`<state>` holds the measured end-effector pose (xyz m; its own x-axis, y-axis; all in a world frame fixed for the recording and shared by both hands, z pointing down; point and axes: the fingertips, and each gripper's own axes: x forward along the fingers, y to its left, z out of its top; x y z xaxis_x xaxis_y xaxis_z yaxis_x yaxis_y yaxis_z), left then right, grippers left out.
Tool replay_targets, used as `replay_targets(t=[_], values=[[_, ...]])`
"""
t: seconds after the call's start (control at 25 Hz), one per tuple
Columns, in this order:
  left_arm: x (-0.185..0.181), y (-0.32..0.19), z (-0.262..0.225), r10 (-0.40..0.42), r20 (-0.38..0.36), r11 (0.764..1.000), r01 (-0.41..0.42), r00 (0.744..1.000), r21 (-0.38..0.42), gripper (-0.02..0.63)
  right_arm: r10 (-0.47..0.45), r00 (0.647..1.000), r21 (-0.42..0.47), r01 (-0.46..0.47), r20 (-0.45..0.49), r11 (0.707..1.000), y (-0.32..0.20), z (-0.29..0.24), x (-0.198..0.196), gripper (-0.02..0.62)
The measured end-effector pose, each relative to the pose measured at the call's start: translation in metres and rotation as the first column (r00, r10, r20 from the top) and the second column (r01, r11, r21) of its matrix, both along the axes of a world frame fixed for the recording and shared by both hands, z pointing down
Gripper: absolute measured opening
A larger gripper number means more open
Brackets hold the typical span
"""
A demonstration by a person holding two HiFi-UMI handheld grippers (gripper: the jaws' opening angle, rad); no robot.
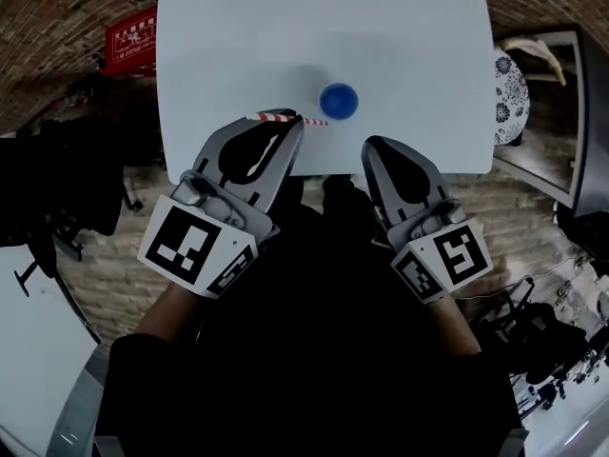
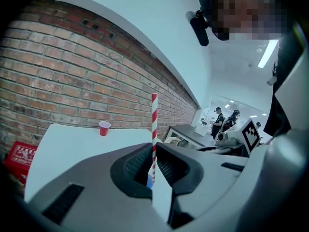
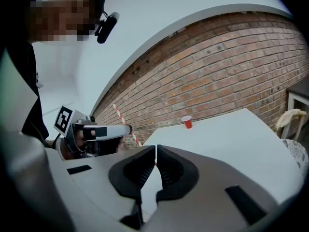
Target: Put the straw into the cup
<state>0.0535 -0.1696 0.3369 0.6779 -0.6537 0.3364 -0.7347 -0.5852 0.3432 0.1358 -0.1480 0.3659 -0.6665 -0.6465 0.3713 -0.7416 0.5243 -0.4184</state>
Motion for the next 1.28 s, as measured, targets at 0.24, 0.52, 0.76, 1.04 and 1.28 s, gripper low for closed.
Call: replay_targets(t=[0.24,0.52,0.76,1.04,1.28], values=[[-0.001,-0.002,0.008,-0.013,-0.009,1.000,0.012,1.000,-0.012,0.038,-0.011,1.000,-0.033,0.011,-0.005,0.999,0.005,0.014,-0.001,0.032],[0.005,-0.014,0.010,-0.019,-0.023,1.000,0.019,1.000,-0.009,0.038,-0.017,1.000,-0.039,0.016,-0.016,0.999,-0.002,0.017,0.001,0.032],[0.009,-0.029,0.026,-0.022,-0.004,1.000,0.022,1.000,-0.019,0.038,-0.013,1.000,-0.057,0.013,-0.011,0.998,-0.009,0.023,0.003,0.032],[0.017,-0.046,0.050,-0.022,0.005,0.998,0.022,1.000,-0.061,0.038,0.003,1.000,-0.084,-0.004,-0.005,0.996,-0.019,0.034,0.010,0.032],[0.023,-0.053,0.066,-0.014,0.017,0.996,0.015,1.000,-0.089,0.038,-0.002,1.000,-0.102,0.002,-0.003,0.995,-0.022,0.040,0.011,0.032]])
